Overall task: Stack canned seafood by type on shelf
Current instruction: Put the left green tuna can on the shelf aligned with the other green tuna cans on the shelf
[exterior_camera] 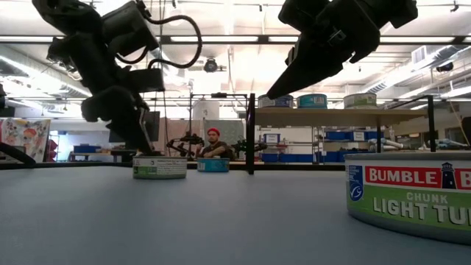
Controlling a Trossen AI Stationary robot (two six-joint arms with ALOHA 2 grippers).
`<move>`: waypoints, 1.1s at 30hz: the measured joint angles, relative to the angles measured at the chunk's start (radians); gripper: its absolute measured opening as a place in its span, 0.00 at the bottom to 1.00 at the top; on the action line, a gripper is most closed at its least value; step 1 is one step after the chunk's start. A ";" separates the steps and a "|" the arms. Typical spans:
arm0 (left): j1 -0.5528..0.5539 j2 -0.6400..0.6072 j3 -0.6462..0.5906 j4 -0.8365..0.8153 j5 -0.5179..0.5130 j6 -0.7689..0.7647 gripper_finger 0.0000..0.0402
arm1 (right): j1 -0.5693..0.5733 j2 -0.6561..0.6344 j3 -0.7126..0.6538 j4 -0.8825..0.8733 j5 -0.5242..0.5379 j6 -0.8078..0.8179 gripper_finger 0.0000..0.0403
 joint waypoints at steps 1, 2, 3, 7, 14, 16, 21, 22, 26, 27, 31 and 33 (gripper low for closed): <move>0.000 0.000 0.000 -0.005 -0.001 0.002 0.00 | 0.000 0.000 0.000 0.000 0.000 0.000 0.01; 0.002 0.000 0.000 -0.006 -0.006 0.001 0.00 | 0.000 0.000 0.000 -0.001 0.000 0.000 0.01; 0.005 0.000 0.000 -0.012 -0.011 -0.002 0.00 | 0.000 0.000 0.000 -0.003 0.000 0.000 0.01; 0.024 0.000 0.001 -0.065 -0.034 -0.048 0.00 | 0.000 0.000 0.000 -0.014 0.000 0.006 0.01; 0.037 0.000 0.001 -0.074 -0.042 -0.070 0.00 | 0.000 0.000 0.000 -0.013 0.000 0.006 0.01; 0.037 0.000 0.001 -0.075 -0.041 -0.070 0.00 | 0.000 0.000 0.000 -0.013 0.000 0.006 0.01; 0.036 0.001 0.001 -0.019 -0.010 -0.062 0.00 | 0.000 0.000 0.000 -0.012 0.000 0.006 0.01; 0.036 0.001 0.001 0.004 0.006 -0.052 0.00 | 0.000 0.000 0.000 -0.011 0.000 0.004 0.01; 0.036 0.001 0.001 0.079 0.051 -0.021 0.00 | 0.000 0.000 0.000 -0.009 0.000 0.002 0.01; 0.035 0.001 0.001 0.088 0.054 -0.019 0.00 | 0.000 0.000 0.000 -0.008 0.000 0.002 0.01; 0.032 0.005 0.000 0.090 0.004 0.003 0.00 | 0.000 0.000 0.000 -0.008 0.000 0.001 0.01; 0.032 0.005 0.000 0.090 -0.076 0.005 0.00 | 0.000 0.000 0.000 -0.008 0.000 0.001 0.01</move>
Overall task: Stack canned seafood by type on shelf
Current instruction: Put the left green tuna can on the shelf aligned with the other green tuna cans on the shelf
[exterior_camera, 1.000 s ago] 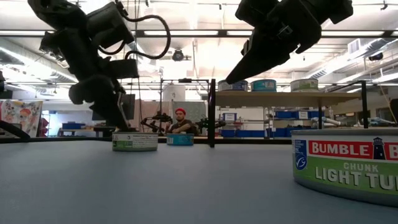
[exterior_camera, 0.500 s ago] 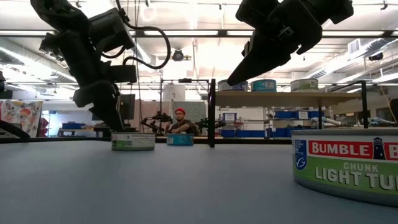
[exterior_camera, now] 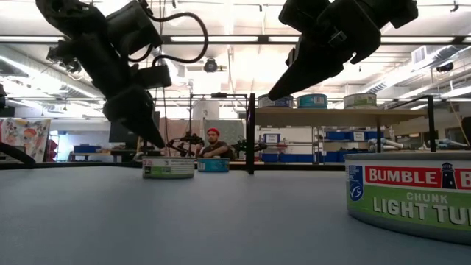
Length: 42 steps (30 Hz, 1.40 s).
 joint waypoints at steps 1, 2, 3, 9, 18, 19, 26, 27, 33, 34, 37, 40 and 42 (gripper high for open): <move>0.000 0.000 0.000 -0.006 -0.034 -0.003 0.00 | 0.000 0.000 0.000 0.000 0.000 0.000 0.01; 0.002 0.000 0.001 -0.019 -0.067 -0.011 0.00 | 0.000 0.000 0.000 0.000 0.000 0.000 0.01; 0.003 0.000 0.004 -0.038 -0.099 -0.023 0.00 | 0.000 0.000 0.000 0.000 0.000 0.000 0.01; 0.030 0.000 -0.002 -0.052 -0.037 -0.064 0.00 | 0.000 0.000 0.000 0.000 0.000 -0.002 0.01; 0.029 0.000 -0.044 0.024 0.074 -0.049 0.00 | 0.000 0.000 0.000 -0.001 0.000 -0.002 0.01; 0.029 0.000 -0.045 0.022 0.074 -0.048 0.00 | 0.000 0.000 0.000 -0.001 0.000 -0.002 0.01; 0.029 0.002 -0.045 0.096 0.133 -0.030 0.00 | 0.000 0.000 0.000 -0.001 0.000 -0.002 0.01; 0.029 0.009 -0.045 0.111 0.137 -0.026 0.00 | 0.000 0.000 0.000 -0.001 0.000 -0.002 0.01; 0.029 0.081 -0.039 0.166 0.178 -0.001 0.00 | 0.000 0.000 0.000 -0.005 0.000 -0.002 0.01; 0.029 0.094 -0.031 0.171 0.181 0.003 0.00 | 0.000 0.000 0.000 -0.005 0.000 -0.002 0.01; 0.028 0.128 0.000 0.171 0.190 0.009 0.00 | 0.000 0.000 0.000 -0.006 0.000 -0.002 0.01; 0.025 0.152 0.028 0.170 0.214 0.023 0.00 | 0.000 0.000 0.000 -0.006 0.000 -0.001 0.01; 0.019 0.173 0.040 0.184 0.219 0.024 0.00 | 0.000 0.000 0.000 -0.006 0.000 -0.001 0.01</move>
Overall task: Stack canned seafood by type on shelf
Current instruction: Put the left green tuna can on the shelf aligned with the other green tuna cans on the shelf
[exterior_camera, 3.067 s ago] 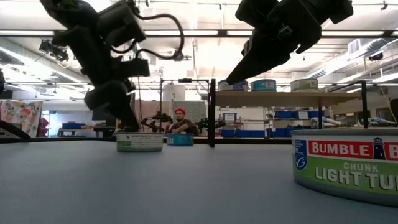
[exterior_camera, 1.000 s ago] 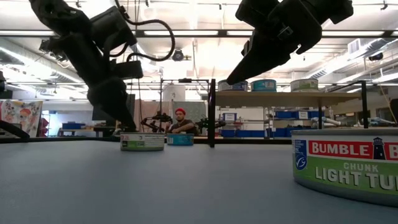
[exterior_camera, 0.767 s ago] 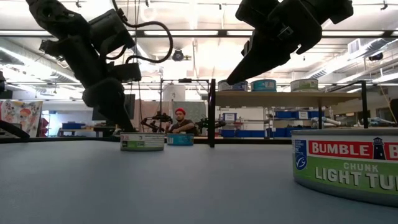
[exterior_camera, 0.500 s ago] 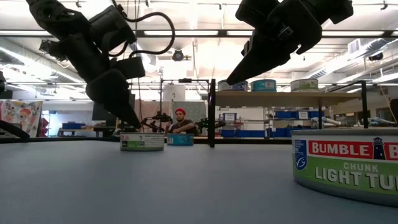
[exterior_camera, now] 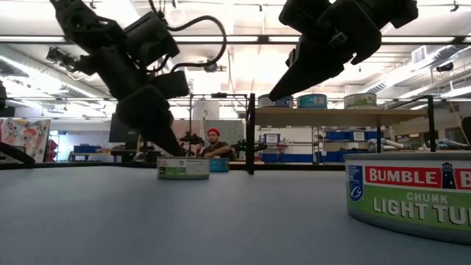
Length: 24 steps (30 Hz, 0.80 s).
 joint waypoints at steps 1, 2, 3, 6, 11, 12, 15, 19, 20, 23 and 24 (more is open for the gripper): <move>-0.004 0.014 0.007 0.010 0.002 0.000 0.00 | 0.000 0.000 0.000 0.000 0.000 0.000 0.01; -0.008 0.031 0.014 0.023 0.003 0.000 0.00 | 0.001 0.000 0.000 0.000 0.000 0.004 0.01; -0.012 0.046 0.023 0.030 0.002 0.000 0.00 | 0.003 0.000 0.000 -0.001 0.000 0.007 0.01; -0.028 0.100 0.052 0.063 0.009 0.000 0.00 | 0.015 0.000 0.000 -0.003 0.000 0.007 0.01; -0.065 0.182 0.124 0.098 0.030 0.008 0.00 | 0.041 0.000 0.000 -0.003 0.003 0.018 0.01; -0.073 0.194 0.138 0.096 0.032 0.009 0.00 | 0.048 0.000 0.000 -0.003 0.005 0.022 0.01; -0.094 0.234 0.185 0.093 0.043 0.010 0.00 | 0.066 0.000 0.000 -0.012 0.012 0.040 0.01; -0.127 0.284 0.244 0.092 0.046 0.034 0.00 | 0.097 0.000 0.000 -0.036 0.039 0.064 0.01; -0.136 0.295 0.260 0.092 0.048 0.038 0.00 | 0.104 0.000 0.000 -0.044 0.047 0.070 0.01; -0.157 0.323 0.300 0.086 0.080 0.072 0.00 | 0.128 0.000 0.000 -0.060 0.064 0.088 0.01; -0.166 0.326 0.311 0.082 0.082 0.092 0.00 | 0.136 0.000 0.000 -0.060 0.066 0.086 0.01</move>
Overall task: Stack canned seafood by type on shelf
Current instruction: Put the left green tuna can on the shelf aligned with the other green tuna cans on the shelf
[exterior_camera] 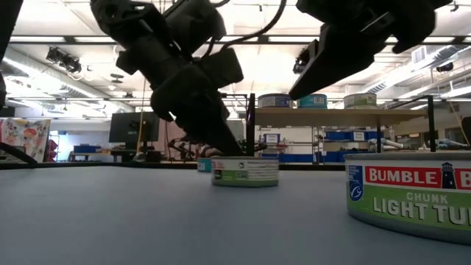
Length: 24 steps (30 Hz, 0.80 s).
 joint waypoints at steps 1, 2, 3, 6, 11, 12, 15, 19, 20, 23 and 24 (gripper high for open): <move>-0.009 0.000 0.007 -0.007 -0.005 0.018 0.00 | 0.009 0.000 0.000 0.000 0.008 -0.002 0.02; -0.019 -0.007 0.012 -0.014 -0.023 0.027 0.00 | 0.018 0.000 0.000 0.004 0.019 -0.005 0.03; -0.030 -0.018 0.013 -0.024 -0.045 0.043 0.00 | 0.027 0.000 0.000 0.009 0.033 -0.008 0.04; -0.059 -0.079 0.011 -0.015 -0.106 0.085 0.00 | 0.045 0.000 0.000 0.014 0.073 -0.019 0.10; -0.086 -0.185 -0.062 0.067 -0.109 0.102 0.00 | 0.047 0.002 0.000 0.038 0.093 -0.037 0.23; -0.086 -0.206 -0.091 0.106 -0.101 0.102 0.00 | 0.046 0.002 0.000 0.046 0.093 -0.050 0.25; -0.083 -0.269 -0.190 0.265 -0.075 0.097 0.00 | 0.040 0.002 0.000 0.069 0.092 -0.080 0.29; -0.065 -0.320 -0.322 0.418 -0.064 0.095 0.00 | 0.027 0.002 0.000 0.081 0.050 -0.088 0.29; -0.057 -0.333 -0.342 0.451 -0.063 0.095 0.00 | 0.023 0.002 0.000 0.080 0.044 -0.088 0.29; -0.031 -0.375 -0.394 0.481 -0.061 0.079 0.00 | 0.011 0.002 0.005 0.074 0.040 -0.096 0.29; -0.021 -0.385 -0.406 0.480 -0.055 0.071 0.00 | 0.006 0.003 0.015 0.062 0.037 -0.098 0.29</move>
